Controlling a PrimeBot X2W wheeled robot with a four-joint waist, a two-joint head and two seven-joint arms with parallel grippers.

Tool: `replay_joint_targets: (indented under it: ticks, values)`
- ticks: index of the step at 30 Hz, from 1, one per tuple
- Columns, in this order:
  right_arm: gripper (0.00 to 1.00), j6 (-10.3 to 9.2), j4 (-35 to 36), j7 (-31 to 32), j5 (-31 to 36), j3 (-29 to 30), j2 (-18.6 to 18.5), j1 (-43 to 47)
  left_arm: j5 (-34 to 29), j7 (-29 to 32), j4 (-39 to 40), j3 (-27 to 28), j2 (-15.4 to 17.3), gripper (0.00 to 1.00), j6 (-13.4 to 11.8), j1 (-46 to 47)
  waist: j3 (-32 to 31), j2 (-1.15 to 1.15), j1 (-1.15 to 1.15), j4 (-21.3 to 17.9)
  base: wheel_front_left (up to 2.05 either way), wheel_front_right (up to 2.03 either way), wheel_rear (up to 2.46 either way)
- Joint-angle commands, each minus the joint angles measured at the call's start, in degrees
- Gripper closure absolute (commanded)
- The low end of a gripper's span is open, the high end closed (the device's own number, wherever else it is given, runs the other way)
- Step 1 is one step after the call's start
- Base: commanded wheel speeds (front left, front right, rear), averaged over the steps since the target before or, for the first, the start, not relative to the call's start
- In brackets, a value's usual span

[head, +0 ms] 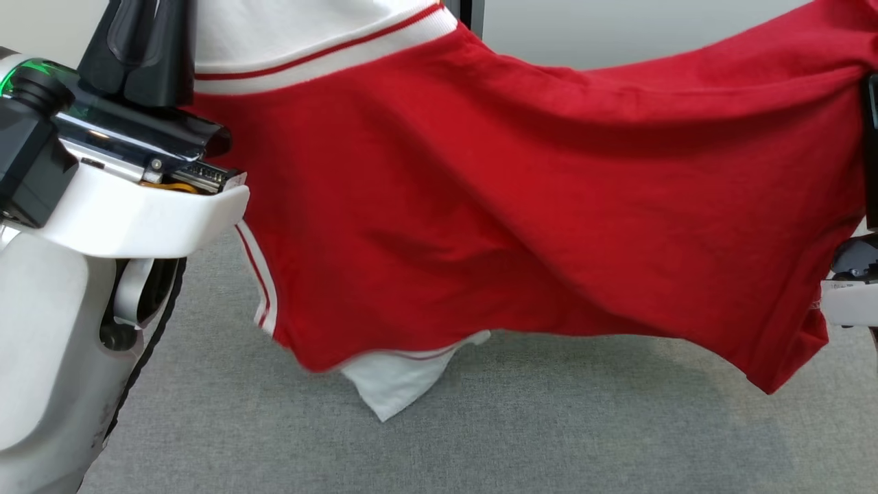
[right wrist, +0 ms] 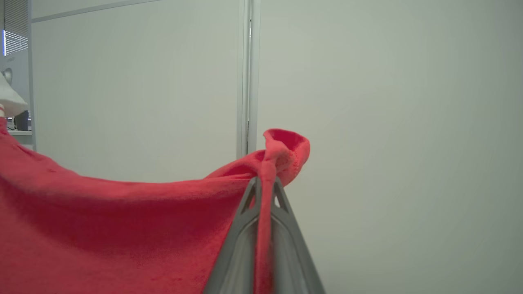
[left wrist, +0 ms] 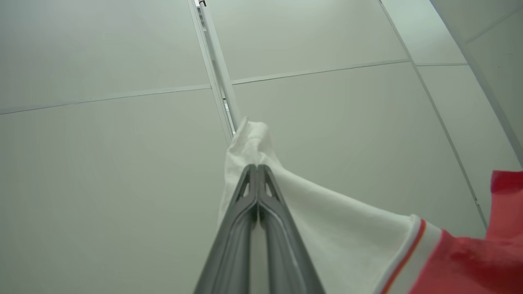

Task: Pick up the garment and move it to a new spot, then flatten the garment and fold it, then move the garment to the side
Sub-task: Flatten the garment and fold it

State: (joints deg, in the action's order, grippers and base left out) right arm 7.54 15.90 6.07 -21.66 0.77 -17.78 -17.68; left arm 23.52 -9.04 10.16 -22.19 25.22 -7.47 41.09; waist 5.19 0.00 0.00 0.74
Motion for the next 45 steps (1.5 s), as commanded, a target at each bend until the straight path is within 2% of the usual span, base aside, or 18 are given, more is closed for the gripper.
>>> replay_joint_targets:
  ticks: [1, 8, 11, 17, 21, 25, 31, 37, 40, 45]
  values:
    - [1.00, -0.10, -0.19, 0.32, -0.42, -0.23, 0.09, 0.23, 0.51, 0.28, -0.25, 0.10, 0.35, 1.00, 0.07, -0.52, 0.49, 0.00, 0.00, -0.17, 0.00, 0.00, 0.00]
    - [1.00, -0.10, -3.36, -0.10, -1.35, -0.95, 0.05, -3.80, 3.03, 0.46, -5.22, -0.53, -1.21, 1.00, 2.92, 4.14, 4.24, 0.00, 0.00, -0.34, 0.00, 0.00, 0.00]
    - [1.00, -0.09, -6.17, -0.99, -2.03, -1.93, -0.13, -8.70, 3.73, -0.49, -10.31, -0.74, -2.64, 1.00, 4.89, 9.41, 7.39, 0.00, 0.00, -0.27, 0.00, 0.00, 0.00]
    - [1.00, -0.06, -16.37, -4.67, -3.05, -6.53, -0.12, -23.46, 3.15, -4.45, -24.77, -0.29, -6.16, 1.00, 8.90, 23.06, 11.72, 0.00, 0.00, -0.50, 0.00, 0.00, 0.00]
    - [1.00, -0.06, -25.22, -9.29, -3.33, -10.56, 1.25, -33.24, 1.58, -5.94, -34.26, 1.06, -7.72, 1.00, 10.93, 31.35, 12.68, 0.00, 0.00, -1.13, 0.00, 0.00, 0.00]
    - [1.00, -0.06, -35.04, -15.30, -3.04, -15.12, 2.71, -40.54, -0.29, -6.14, -39.73, 2.89, -9.09, 1.00, 12.40, 35.60, 13.52, 0.00, 0.00, -0.98, 0.00, 0.00, 0.00]
    - [1.00, -0.06, -51.32, -20.18, -4.24, -21.44, 5.07, -46.22, 0.46, -6.08, -49.50, 5.27, -11.92, 1.00, 14.04, 31.10, 15.78, 0.00, 0.00, 0.02, 0.00, 0.00, 0.00]
    - [1.00, -0.06, -62.98, -21.28, -7.12, -26.22, 7.74, -45.04, 3.34, -6.12, -57.69, 8.52, -15.64, 1.00, 14.70, 22.13, 17.93, 0.00, 0.00, 1.07, 0.00, 0.00, 0.00]
    - [1.00, -0.06, -63.03, -21.30, -8.74, -27.17, 7.68, -42.20, 4.37, -6.12, -57.92, 11.09, -17.12, 1.00, 14.97, 17.05, 18.68, 0.00, 0.00, 1.36, 0.00, 0.00, 0.00]
    - [1.00, -0.06, -55.48, -21.29, -9.48, -26.20, 6.47, -32.76, 4.78, -6.14, -52.61, 16.69, -18.54, 1.00, 14.92, 7.51, 18.99, 0.00, 0.00, 1.79, 0.00, 0.00, 0.00]
